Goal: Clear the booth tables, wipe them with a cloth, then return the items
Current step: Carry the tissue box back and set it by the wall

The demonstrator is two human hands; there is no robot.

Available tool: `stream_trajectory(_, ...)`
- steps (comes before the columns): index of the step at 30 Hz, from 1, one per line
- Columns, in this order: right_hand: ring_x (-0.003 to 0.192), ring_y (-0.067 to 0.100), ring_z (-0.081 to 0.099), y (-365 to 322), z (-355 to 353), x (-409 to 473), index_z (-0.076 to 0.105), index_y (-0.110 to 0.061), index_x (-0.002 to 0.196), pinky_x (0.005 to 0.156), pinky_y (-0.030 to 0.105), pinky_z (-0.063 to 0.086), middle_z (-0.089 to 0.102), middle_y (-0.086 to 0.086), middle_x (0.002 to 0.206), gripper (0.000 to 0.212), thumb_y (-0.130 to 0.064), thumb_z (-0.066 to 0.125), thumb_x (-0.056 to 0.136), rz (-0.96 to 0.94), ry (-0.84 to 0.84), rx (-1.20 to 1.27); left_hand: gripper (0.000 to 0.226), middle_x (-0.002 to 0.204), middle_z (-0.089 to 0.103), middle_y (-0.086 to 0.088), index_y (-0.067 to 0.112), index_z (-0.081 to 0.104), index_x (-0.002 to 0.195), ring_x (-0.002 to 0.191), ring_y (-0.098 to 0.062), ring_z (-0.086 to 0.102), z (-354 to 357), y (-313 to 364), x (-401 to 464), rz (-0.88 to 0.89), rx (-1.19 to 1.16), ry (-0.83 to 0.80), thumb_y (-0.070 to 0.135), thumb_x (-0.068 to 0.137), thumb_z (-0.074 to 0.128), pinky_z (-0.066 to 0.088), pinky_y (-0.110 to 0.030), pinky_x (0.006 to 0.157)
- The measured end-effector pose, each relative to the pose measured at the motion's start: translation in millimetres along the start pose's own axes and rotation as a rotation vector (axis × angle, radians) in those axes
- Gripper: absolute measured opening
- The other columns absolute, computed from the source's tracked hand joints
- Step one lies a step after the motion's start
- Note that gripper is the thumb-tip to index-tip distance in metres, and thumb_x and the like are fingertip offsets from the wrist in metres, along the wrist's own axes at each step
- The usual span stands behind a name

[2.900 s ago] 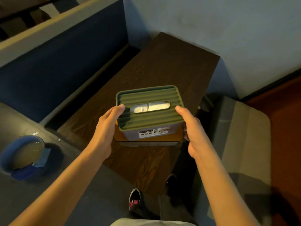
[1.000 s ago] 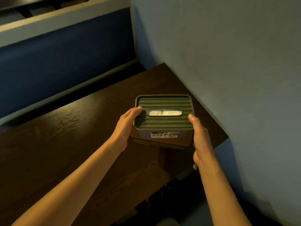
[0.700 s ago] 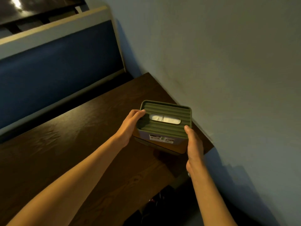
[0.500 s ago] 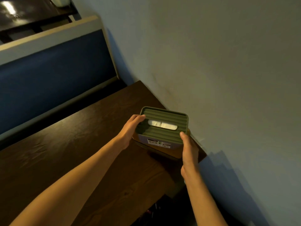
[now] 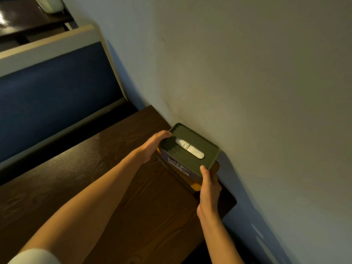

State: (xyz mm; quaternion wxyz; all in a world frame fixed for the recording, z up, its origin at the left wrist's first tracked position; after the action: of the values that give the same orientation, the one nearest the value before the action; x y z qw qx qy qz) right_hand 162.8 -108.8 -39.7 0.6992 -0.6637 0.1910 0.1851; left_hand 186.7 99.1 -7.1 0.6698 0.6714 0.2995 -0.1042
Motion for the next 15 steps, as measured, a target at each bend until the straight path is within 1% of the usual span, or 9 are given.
stream_trajectory(1, 0.112, 0.017, 0.059, 1.1, 0.8, 3.3, 0.059, -0.029, 0.135, 0.097, 0.04, 0.052, 0.056, 0.006, 0.134, 0.043, -0.039, 0.065, 0.093, -0.002, 0.003, 0.014, 0.025, 0.094, 0.063, -0.003, 0.012, 0.059, 0.105, 0.08, -0.011, 0.059, 1.7, -0.6, 6.1, 0.004, -0.012, 0.0, 0.028, 0.106, 0.04, 0.044, -0.01, 0.058)
stream_trajectory(3, 0.11, 0.013, 0.059, 3.9, 1.3, 4.9, 0.059, -0.028, 0.135, 0.089, 0.03, 0.052, 0.057, 0.004, 0.132, 0.041, -0.035, 0.064, 0.094, -0.008, -0.002, 0.033, 0.024, 0.092, 0.064, -0.004, 0.013, 0.061, 0.099, 0.08, -0.012, 0.06, 3.3, -3.2, 13.5, 0.022, -0.038, 0.005, 0.024, 0.105, 0.041, 0.046, -0.008, 0.057)
stream_trajectory(5, 0.107, 0.008, 0.061, 4.3, 1.5, 6.9, 0.059, -0.029, 0.134, 0.081, 0.021, 0.05, 0.063, -0.002, 0.126, 0.04, -0.032, 0.064, 0.095, -0.015, -0.015, 0.064, 0.025, 0.089, 0.066, -0.006, 0.009, 0.062, 0.1, 0.075, -0.013, 0.064, 4.2, -4.6, 22.8, 0.032, -0.055, 0.01, 0.023, 0.105, 0.043, 0.049, -0.009, 0.058)
stream_trajectory(7, 0.107, 0.007, 0.062, 3.7, 1.3, 8.5, 0.059, -0.029, 0.134, 0.082, 0.021, 0.05, 0.065, -0.006, 0.122, 0.04, -0.032, 0.064, 0.095, -0.01, -0.031, 0.071, 0.027, 0.089, 0.067, -0.007, 0.007, 0.064, 0.101, 0.068, -0.008, 0.067, 4.2, -3.8, 29.1, 0.036, -0.042, 0.007, 0.025, 0.105, 0.045, 0.051, -0.011, 0.06)
stream_trajectory(10, 0.106, 0.006, 0.062, 3.4, -2.4, 10.8, 0.06, -0.028, 0.133, 0.082, 0.021, 0.051, 0.066, -0.009, 0.119, 0.04, -0.033, 0.064, 0.094, -0.004, -0.042, 0.053, 0.028, 0.09, 0.071, -0.007, 0.009, 0.069, 0.098, 0.069, -0.008, 0.07, 3.5, -2.4, 32.7, 0.037, -0.01, -0.001, 0.027, 0.104, 0.049, 0.052, -0.012, 0.061)
stream_trajectory(13, 0.11, 0.013, 0.062, 1.4, -4.6, 10.5, 0.059, -0.028, 0.135, 0.095, 0.033, 0.052, 0.065, -0.003, 0.126, 0.043, -0.038, 0.066, 0.093, 0.038, -0.068, 0.037, 0.029, 0.088, 0.073, -0.006, 0.009, 0.073, 0.097, 0.073, -0.011, 0.071, 4.5, -1.5, 25.0, 0.046, -0.016, 0.05, 0.03, 0.102, 0.054, 0.053, -0.014, 0.063)
stream_trajectory(14, 0.109, 0.012, 0.061, 0.3, -5.3, 10.7, 0.058, -0.027, 0.137, 0.094, 0.033, 0.052, 0.064, -0.003, 0.126, 0.044, -0.038, 0.065, 0.094, 0.056, -0.069, 0.043, 0.029, 0.088, 0.074, -0.005, 0.011, 0.074, 0.095, 0.076, -0.013, 0.071, 4.7, -1.8, 21.9, 0.053, -0.003, 0.065, 0.031, 0.102, 0.056, 0.054, -0.015, 0.065)
stream_trajectory(15, 0.105, 0.009, 0.06, -2.1, -7.8, 8.4, 0.058, -0.026, 0.138, 0.089, 0.029, 0.051, 0.064, -0.005, 0.122, 0.044, -0.038, 0.063, 0.095, 0.063, -0.059, 0.05, 0.028, 0.087, 0.074, -0.004, 0.013, 0.075, 0.093, 0.078, -0.015, 0.072, 6.7, -2.2, 15.9, 0.062, 0.014, 0.076, 0.033, 0.102, 0.056, 0.055, -0.017, 0.067)
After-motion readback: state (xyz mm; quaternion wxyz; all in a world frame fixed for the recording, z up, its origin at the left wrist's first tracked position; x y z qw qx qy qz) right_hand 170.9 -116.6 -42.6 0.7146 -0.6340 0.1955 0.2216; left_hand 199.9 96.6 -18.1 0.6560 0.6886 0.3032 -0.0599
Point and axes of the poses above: each hand's wrist, its own x-axis towards the middle knuckle, its own z-axis out of the palm, y = z × x, the point moved 1 cm from there along x, towards the middle knuckle
